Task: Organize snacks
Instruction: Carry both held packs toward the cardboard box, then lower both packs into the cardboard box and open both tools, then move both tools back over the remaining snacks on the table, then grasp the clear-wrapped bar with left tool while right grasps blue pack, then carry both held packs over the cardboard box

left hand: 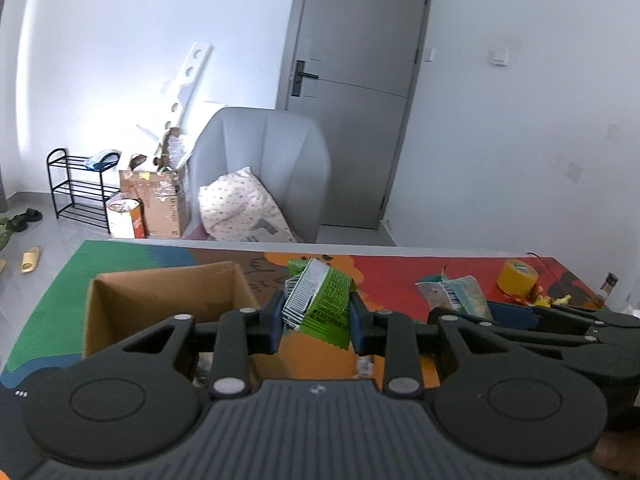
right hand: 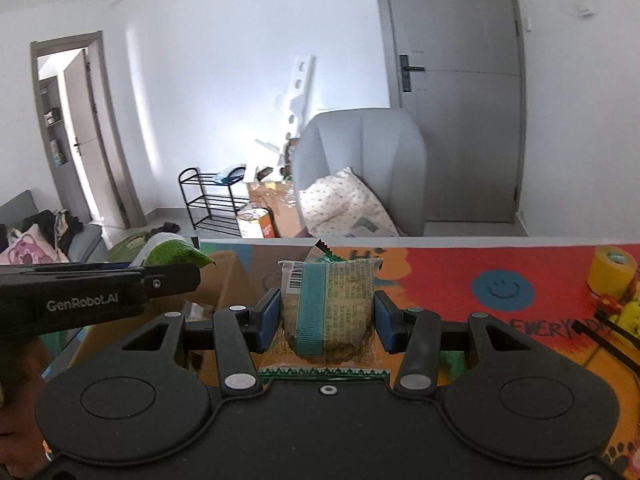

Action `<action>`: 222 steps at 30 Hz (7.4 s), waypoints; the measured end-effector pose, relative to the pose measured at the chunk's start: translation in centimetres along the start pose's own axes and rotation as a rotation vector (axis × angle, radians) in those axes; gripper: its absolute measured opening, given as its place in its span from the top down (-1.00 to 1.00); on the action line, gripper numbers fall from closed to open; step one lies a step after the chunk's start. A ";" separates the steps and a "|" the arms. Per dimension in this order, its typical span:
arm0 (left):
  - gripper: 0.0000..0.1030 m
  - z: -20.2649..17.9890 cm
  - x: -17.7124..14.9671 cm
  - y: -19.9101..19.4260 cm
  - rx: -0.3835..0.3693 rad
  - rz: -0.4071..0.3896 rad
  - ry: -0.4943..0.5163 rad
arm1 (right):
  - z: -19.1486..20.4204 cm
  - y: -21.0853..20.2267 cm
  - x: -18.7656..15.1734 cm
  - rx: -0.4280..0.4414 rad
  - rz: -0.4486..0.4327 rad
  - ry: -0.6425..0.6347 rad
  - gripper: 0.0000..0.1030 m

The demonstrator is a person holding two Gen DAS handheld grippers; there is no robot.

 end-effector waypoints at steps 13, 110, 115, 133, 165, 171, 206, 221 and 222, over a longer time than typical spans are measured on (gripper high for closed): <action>0.39 6.7 0.4 -0.4 0.106 0.011 -0.083 | 4.6 2.1 0.9 0.071 0.020 -0.038 0.10; -0.80 -6.3 -1.8 4.6 -0.032 0.081 0.013 | -12.1 -1.7 -4.2 -0.110 0.060 0.200 -0.65; -0.54 -7.7 -2.5 6.6 -0.048 0.119 0.019 | -13.6 -0.5 -5.2 -0.117 0.091 0.225 -0.45; -0.09 -7.6 -6.2 14.0 0.035 0.256 0.022 | -16.6 5.4 -7.6 -0.118 0.188 0.266 -0.27; 0.66 -8.7 -8.7 14.3 0.002 0.294 0.019 | -16.0 4.7 -8.1 -0.120 0.164 0.253 0.33; 0.66 -9.3 -7.4 12.0 -0.016 0.244 0.025 | -14.8 2.7 -7.1 -0.090 0.119 0.252 0.35; 0.66 -2.0 -0.8 1.5 0.029 0.024 -0.057 | -2.9 0.1 -1.1 0.047 0.007 0.122 0.36; 0.66 5.9 -0.4 -1.4 0.131 0.005 -0.139 | 4.5 1.6 0.4 0.150 0.013 0.034 0.36; 0.66 6.3 -0.5 -1.5 0.134 0.007 -0.144 | 4.9 1.7 0.4 0.154 0.014 0.031 0.36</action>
Point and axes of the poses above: each gripper's, at about its wrist camera, not at the fingertips, and y roughly the way its jaws point, z to its left, x to its top, the point moved 9 cm from there along y, roughly the way its jaws point, and after that the axes turned 4 degrees about -x, right-handed, at the moved point
